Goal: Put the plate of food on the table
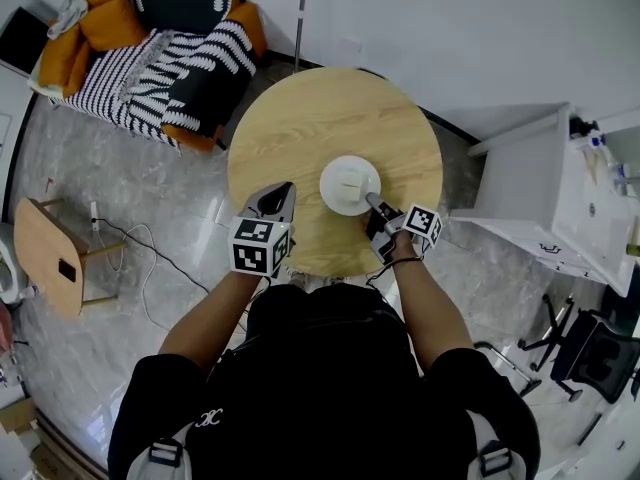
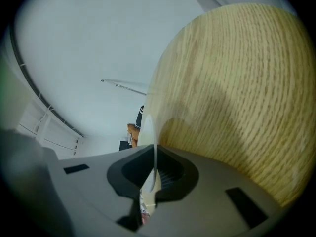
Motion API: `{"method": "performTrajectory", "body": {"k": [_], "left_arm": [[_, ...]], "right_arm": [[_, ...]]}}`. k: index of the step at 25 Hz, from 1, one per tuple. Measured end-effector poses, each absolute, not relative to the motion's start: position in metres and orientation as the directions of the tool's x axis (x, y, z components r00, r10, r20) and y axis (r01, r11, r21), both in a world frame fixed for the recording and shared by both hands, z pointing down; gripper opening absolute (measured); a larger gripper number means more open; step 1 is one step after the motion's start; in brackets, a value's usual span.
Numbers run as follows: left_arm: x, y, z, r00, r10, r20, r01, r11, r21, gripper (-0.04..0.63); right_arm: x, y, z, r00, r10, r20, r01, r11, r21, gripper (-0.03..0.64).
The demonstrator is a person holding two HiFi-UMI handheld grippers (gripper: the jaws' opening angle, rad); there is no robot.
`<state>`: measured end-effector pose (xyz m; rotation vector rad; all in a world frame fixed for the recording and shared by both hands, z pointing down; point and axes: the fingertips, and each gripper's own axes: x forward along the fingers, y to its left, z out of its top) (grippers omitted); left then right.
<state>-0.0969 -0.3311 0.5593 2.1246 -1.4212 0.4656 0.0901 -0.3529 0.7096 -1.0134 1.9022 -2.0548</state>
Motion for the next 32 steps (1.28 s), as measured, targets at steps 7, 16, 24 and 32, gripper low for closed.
{"method": "performTrajectory", "body": {"k": [7,16,24,32], "left_arm": [[-0.096,-0.337,0.558,0.383,-0.736,0.559,-0.924,-0.305,0.232,0.006],[-0.090,-0.334,0.561,0.391,-0.726,0.567,-0.921,-0.313,0.234,0.006],[-0.089,-0.333,0.558,0.385,-0.735,0.558,-0.923,-0.308,0.231,0.006],[-0.088,-0.332,0.552,0.396,-0.745,0.537,-0.918,-0.315,0.240,0.006]], "right_arm": [[0.087,-0.354,0.714,-0.762,-0.538,0.360,-0.312,-0.183,-0.932,0.015],[0.086,-0.356,0.716,-0.771,-0.515,0.376,-0.327,-0.187,-0.926,0.025],[0.086,-0.358,0.721,-0.736,-0.493,0.464,-0.398,-0.239,-0.886,0.023],[0.078,-0.360,0.728,-0.626,-0.410,0.663,-0.636,-0.224,-0.739,0.043]]}}
